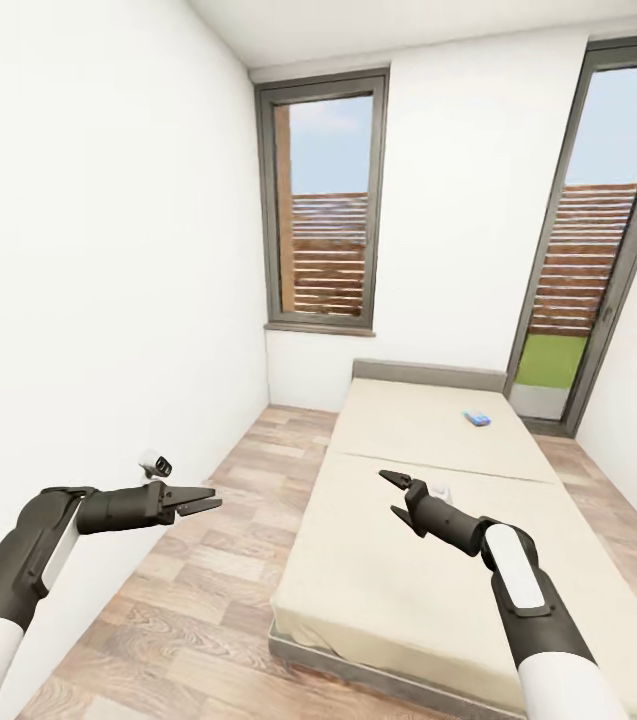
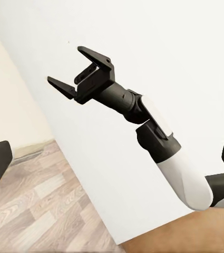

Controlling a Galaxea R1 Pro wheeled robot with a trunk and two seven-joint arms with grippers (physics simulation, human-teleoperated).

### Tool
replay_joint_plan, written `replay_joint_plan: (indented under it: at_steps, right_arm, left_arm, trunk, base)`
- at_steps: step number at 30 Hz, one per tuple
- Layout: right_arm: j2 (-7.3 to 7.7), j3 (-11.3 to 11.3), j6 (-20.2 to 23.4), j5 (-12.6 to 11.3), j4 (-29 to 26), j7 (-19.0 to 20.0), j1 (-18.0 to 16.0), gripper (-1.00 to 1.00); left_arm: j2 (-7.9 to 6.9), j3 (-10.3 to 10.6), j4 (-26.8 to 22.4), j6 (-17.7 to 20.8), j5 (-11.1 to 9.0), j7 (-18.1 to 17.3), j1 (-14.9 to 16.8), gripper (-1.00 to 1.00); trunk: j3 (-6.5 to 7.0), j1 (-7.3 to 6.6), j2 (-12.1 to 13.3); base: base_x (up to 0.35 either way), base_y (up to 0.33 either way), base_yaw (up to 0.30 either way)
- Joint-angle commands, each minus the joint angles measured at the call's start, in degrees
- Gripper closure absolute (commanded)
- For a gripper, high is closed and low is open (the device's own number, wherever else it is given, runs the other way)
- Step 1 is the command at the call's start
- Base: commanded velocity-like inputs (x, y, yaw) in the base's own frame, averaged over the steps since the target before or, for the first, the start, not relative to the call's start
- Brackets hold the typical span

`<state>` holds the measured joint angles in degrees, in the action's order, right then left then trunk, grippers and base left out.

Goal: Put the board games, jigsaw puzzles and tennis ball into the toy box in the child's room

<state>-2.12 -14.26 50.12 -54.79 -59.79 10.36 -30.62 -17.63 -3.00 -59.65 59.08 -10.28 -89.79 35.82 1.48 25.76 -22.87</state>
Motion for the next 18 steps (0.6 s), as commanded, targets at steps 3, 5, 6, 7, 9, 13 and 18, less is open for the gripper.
replay_joint_plan:
  at_steps: [3, 5, 6, 7, 9, 13, 18]
  right_arm:
    - [-0.08, -0.24, 0.34, 0.44, 0.09, 0.45, -0.05, -1.00]
    - [-0.08, -0.24, 0.33, 0.41, 0.17, 0.45, -0.05, -1.00]
    - [-0.08, -0.24, 0.33, 0.43, 0.20, 0.45, -0.05, -1.00]
    - [-0.08, -0.24, 0.33, 0.44, 0.21, 0.45, -0.05, -1.00]
    - [-0.08, -0.24, 0.33, 0.44, 0.25, 0.45, -0.05, -1.00]
    - [-0.05, -0.29, 0.33, 0.42, 0.27, 0.45, -0.05, -1.00]
    - [-0.03, -0.32, 0.33, 0.45, 0.28, 0.45, -0.05, -1.00]
  left_arm:
    - [-0.03, 0.01, 0.01, 0.60, -0.01, -0.21, -0.02, -1.00]
    - [-0.03, 0.01, 0.01, 0.60, -0.01, -0.21, -0.01, -1.00]
    - [-0.03, 0.01, 0.01, 0.60, -0.01, -0.21, -0.02, -1.00]
    - [-0.03, 0.01, 0.00, 0.60, -0.01, -0.21, -0.01, -1.00]
    - [-0.03, 0.01, 0.00, 0.61, -0.01, -0.21, 0.00, -1.00]
    - [-0.03, 0.01, 0.00, 0.61, -0.01, -0.21, 0.01, -1.00]
    - [-0.03, 0.01, 0.05, 0.62, -0.01, -0.21, 0.03, -1.00]
  trunk:
    - [-0.03, 0.02, -0.04]
    - [-0.03, 0.02, -0.04]
    - [-0.03, 0.02, -0.04]
    - [-0.03, 0.02, -0.04]
    - [-0.03, 0.02, -0.04]
    - [-0.03, 0.02, -0.04]
    - [-0.03, 0.02, -0.04]
  base:
    - [0.000, 0.000, -0.281]
    - [0.000, 0.000, -0.281]
    - [0.000, 0.000, -0.281]
    - [0.000, 0.000, -0.281]
    - [0.000, 0.000, -0.281]
    - [0.000, 0.000, -0.281]
    - [0.000, 0.000, -0.281]
